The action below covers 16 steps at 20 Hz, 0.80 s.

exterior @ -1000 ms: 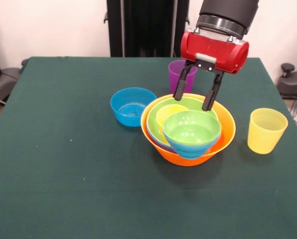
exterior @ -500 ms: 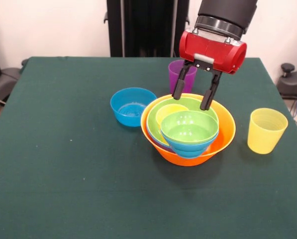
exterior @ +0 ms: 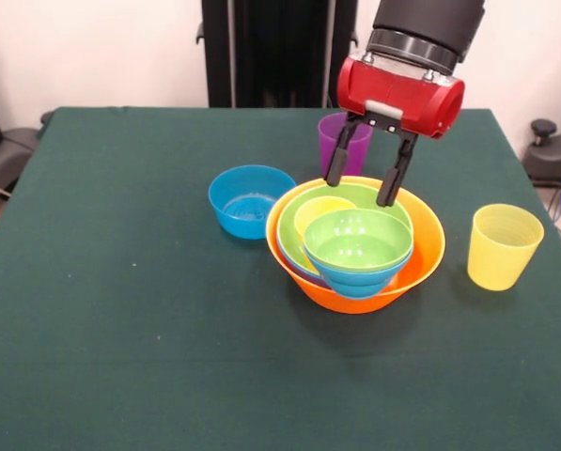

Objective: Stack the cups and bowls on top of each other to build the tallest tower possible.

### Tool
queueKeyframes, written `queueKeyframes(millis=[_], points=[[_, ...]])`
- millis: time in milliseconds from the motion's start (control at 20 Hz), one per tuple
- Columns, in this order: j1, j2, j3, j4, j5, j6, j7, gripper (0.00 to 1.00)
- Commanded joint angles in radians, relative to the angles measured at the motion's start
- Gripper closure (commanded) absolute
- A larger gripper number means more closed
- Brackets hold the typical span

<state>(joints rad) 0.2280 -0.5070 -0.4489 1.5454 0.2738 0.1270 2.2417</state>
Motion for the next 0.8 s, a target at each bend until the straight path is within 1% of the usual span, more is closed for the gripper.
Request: queueKeyframes(millis=[50, 100, 150, 200, 250, 300, 350, 400, 450, 550, 600, 650, 700, 750, 800], points=[[-0.072, -0.063, 0.129, -0.002, -0.083, 0.13, -0.029, 0.0], [-0.085, -0.089, 0.125, -0.016, -0.088, 0.162, -0.052, 0.0], [-0.117, -0.147, 0.128, -0.045, -0.101, 0.244, -0.115, 0.0], [-0.135, -0.172, 0.132, -0.072, -0.11, 0.293, -0.15, 0.0], [-0.174, -0.21, 0.158, -0.1, -0.13, 0.341, -0.215, 0.0], [-0.195, -0.225, 0.175, -0.118, -0.142, 0.365, -0.245, 0.0], [-0.231, -0.244, 0.208, -0.14, -0.162, 0.394, -0.301, 0.0], [-0.251, -0.252, 0.228, -0.152, -0.176, 0.411, -0.326, 0.0], [-0.292, -0.268, 0.275, -0.158, -0.191, 0.418, -0.379, 0.0], [-0.381, -0.304, 0.398, -0.141, -0.214, 0.416, -0.482, 0.0], [-0.412, -0.314, 0.446, -0.135, -0.22, 0.425, -0.514, 0.0], [-0.445, -0.315, 0.502, -0.134, -0.217, 0.465, -0.556, 0.0], [-0.458, -0.313, 0.527, -0.133, -0.223, 0.48, -0.553, 0.0], [-0.474, -0.31, 0.564, -0.122, -0.224, 0.477, -0.556, 0.0], [-0.481, -0.309, 0.584, -0.118, -0.233, 0.468, -0.555, 0.0]])
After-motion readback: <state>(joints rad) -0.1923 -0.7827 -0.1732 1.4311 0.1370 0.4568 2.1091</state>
